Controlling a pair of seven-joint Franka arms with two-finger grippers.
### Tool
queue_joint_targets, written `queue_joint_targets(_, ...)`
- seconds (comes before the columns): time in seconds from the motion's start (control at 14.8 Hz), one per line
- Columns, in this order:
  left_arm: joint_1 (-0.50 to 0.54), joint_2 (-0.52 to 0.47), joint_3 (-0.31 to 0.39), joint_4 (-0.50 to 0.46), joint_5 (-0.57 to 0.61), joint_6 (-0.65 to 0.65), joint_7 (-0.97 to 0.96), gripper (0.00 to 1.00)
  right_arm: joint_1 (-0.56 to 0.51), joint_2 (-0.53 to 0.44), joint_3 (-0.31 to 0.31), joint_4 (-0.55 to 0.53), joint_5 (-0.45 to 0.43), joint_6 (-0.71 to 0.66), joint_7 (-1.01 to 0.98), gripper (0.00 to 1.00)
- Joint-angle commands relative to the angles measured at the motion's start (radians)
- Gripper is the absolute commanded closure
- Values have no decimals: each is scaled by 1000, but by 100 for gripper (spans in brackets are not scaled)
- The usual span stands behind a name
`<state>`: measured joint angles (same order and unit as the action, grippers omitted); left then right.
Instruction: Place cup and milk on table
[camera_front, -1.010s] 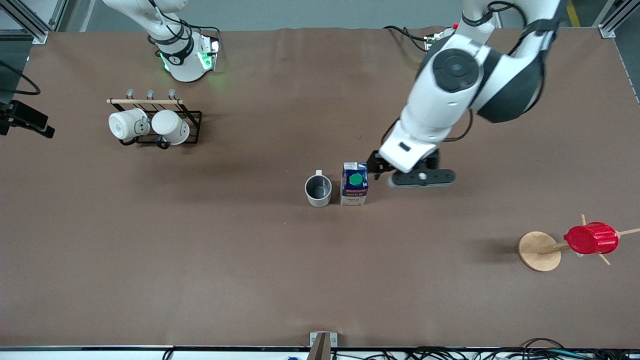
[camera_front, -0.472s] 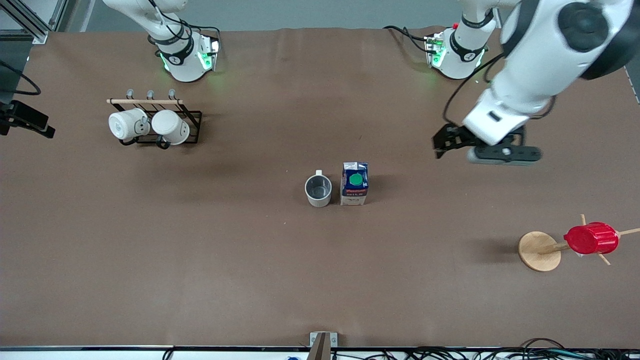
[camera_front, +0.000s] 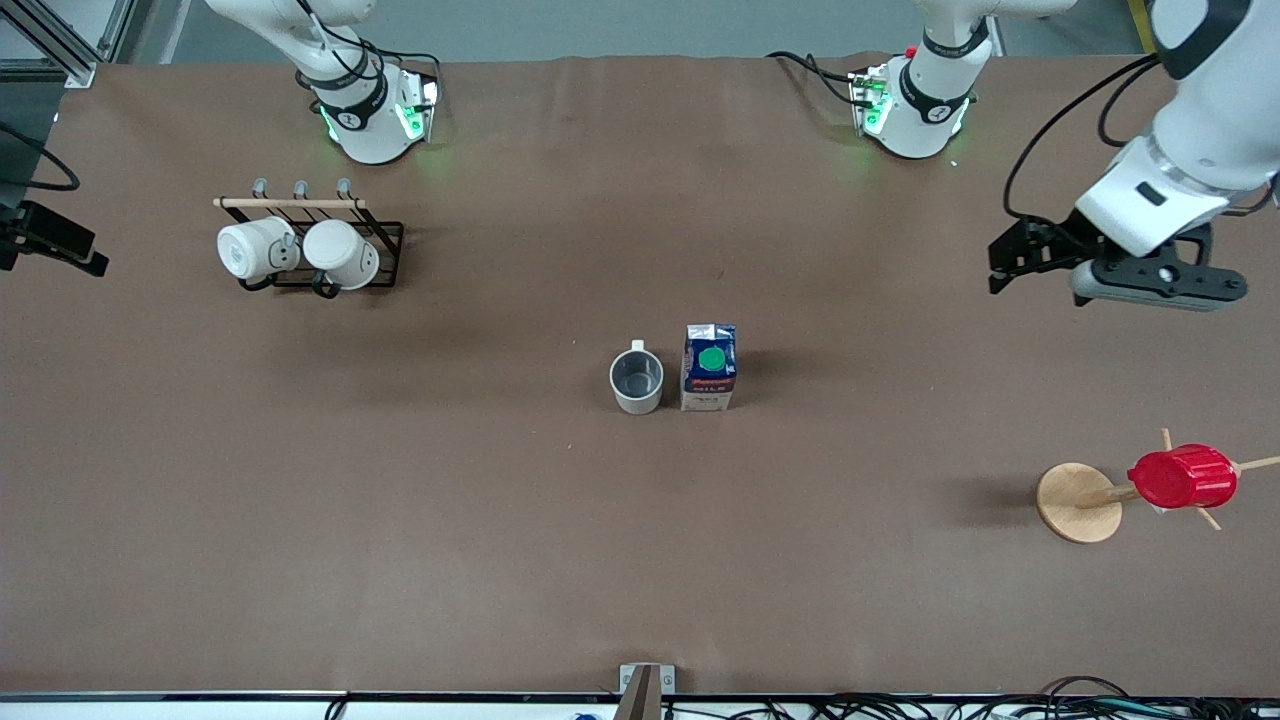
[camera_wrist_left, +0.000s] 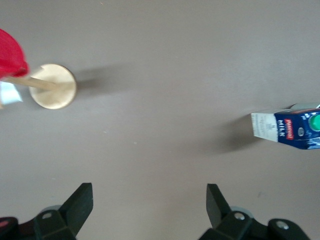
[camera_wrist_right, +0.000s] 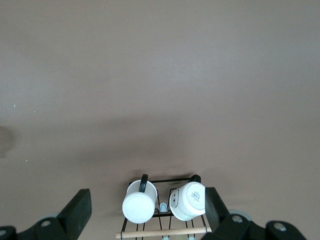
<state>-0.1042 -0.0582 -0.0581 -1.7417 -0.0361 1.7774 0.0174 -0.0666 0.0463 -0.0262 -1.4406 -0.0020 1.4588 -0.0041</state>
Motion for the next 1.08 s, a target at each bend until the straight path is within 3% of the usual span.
queue_joint_targets(0.0, -8, 49, 3, 143, 53, -125, 10, 0, -41, -19, 34, -23, 23, 3, -4, 0)
queue_joint_targets(0.2, 12, 109, -6, 263, 53, -219, 0, 0, -36, -19, 55, -23, 22, 5, -4, 0)
queue_joint_targets(0.61, 69, 87, -89, 216, 38, -214, -100, 2, -28, -19, 42, -23, 22, 5, -4, 0)
queue_joint_targets(0.81, 72, 48, -92, 147, 36, -168, -103, 2, -28, -19, 43, -23, 22, 5, -4, 0)
queue_joint_targets(1.01, 64, 46, -94, 136, 38, -151, -138, 2, -28, -19, 43, -23, 22, 3, -4, 0)
